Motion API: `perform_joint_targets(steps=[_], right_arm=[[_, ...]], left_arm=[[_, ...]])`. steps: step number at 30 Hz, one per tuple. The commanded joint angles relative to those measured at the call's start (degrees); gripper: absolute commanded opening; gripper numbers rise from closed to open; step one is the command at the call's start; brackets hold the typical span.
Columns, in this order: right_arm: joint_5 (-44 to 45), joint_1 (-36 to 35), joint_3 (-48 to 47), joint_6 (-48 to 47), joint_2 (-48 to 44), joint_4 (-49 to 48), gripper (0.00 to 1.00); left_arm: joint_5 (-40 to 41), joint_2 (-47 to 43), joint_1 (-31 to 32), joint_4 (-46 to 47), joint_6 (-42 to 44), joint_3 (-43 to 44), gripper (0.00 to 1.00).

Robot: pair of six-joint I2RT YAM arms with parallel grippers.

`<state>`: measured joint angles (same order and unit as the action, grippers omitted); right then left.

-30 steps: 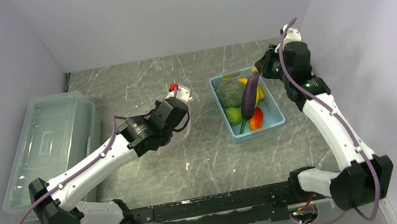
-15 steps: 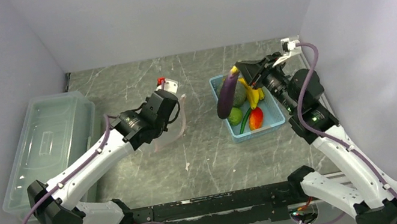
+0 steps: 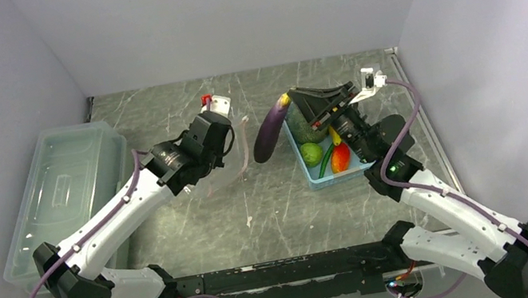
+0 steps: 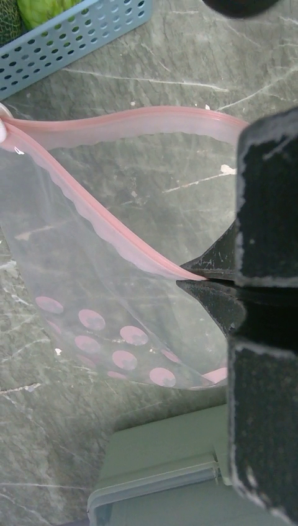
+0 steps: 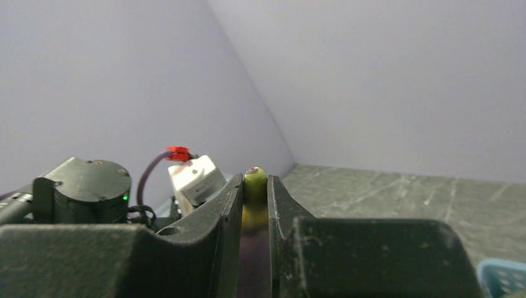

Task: Place the food in the zip-top bag and seal the zipper
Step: Place the fake vegetable in the zipper food storage bag.

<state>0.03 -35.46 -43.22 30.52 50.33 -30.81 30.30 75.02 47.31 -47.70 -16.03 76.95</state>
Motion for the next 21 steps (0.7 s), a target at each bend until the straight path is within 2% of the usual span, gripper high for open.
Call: perform_joint_targets(steps=[1,15,21], right_arm=[[2.91,-2.85,-0.36,0.90,1.56,-13.30,0.00],[8.61,-11.50,0.89,-6.11,11.23,-24.84,0.00],[9.69,-14.89,5.07,-10.79,11.38,-26.57,0.00]], left_arm=[[-1.59,0.64,-0.25,0.31,-2.27,3.05,0.00],[-3.57,0.94,-0.55,-1.07,-3.35,6.17,0.00],[-3.60,-0.08,-1.39,-0.65,-2.92,5.95,0.00]])
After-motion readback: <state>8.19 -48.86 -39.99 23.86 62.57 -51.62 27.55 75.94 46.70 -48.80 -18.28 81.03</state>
